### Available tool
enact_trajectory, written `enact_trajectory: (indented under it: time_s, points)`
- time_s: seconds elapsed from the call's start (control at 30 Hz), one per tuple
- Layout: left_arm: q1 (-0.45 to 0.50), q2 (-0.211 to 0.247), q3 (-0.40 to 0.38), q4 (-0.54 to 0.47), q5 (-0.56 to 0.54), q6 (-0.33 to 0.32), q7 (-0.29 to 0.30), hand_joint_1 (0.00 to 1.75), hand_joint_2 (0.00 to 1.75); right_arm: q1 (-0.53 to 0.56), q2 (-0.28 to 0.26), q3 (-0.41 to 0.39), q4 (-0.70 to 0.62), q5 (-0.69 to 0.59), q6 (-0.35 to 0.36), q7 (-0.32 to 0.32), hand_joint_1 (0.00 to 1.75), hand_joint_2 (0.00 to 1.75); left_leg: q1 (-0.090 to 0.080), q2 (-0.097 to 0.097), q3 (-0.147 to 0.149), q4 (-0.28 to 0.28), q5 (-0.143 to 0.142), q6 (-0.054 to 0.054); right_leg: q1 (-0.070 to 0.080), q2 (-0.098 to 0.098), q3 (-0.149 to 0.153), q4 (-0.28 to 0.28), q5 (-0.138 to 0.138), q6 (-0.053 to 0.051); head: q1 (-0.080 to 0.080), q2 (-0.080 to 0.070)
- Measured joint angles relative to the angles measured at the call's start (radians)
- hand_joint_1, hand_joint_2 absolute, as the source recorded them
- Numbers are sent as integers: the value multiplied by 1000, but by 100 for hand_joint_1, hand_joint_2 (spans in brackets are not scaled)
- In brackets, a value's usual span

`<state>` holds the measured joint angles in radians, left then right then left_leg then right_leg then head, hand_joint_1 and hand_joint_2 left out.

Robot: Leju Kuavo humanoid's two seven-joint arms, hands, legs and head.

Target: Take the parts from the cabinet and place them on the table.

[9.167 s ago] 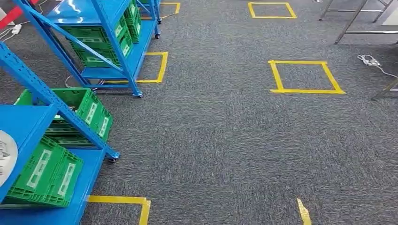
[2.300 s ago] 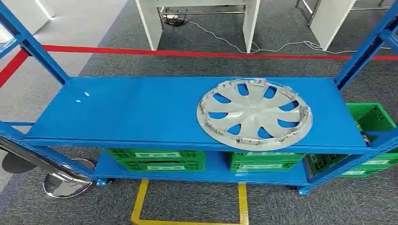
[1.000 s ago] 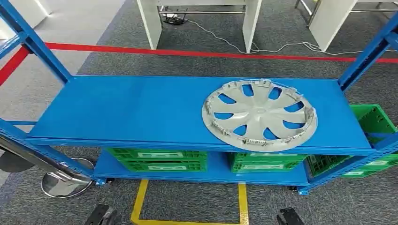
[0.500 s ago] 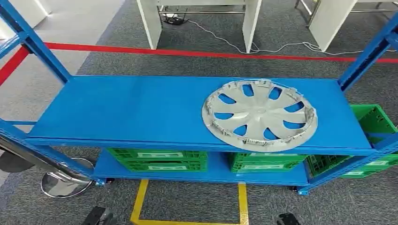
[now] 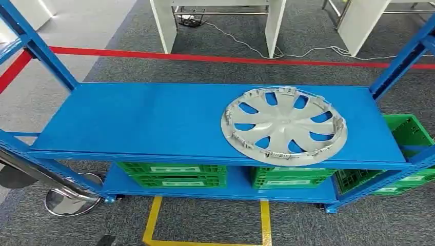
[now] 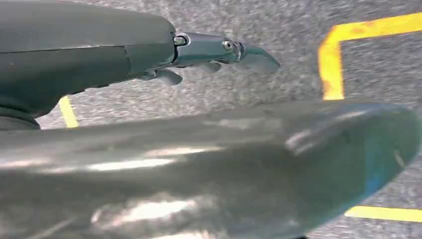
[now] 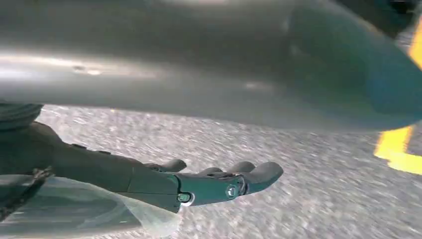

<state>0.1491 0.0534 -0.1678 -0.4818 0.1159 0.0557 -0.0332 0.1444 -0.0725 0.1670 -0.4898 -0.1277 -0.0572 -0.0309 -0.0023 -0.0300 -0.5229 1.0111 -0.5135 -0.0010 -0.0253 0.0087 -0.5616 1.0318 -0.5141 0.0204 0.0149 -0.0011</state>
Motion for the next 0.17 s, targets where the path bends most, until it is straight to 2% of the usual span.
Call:
enact_trajectory:
  time_s: [0.17]
  points:
    - [7,-24,76,27,-80,-37,22,0,0,2,27,-74,34,85,39,21,0,0,0,0,0,0,0,0,0,0,0,0,0,0,0,0]
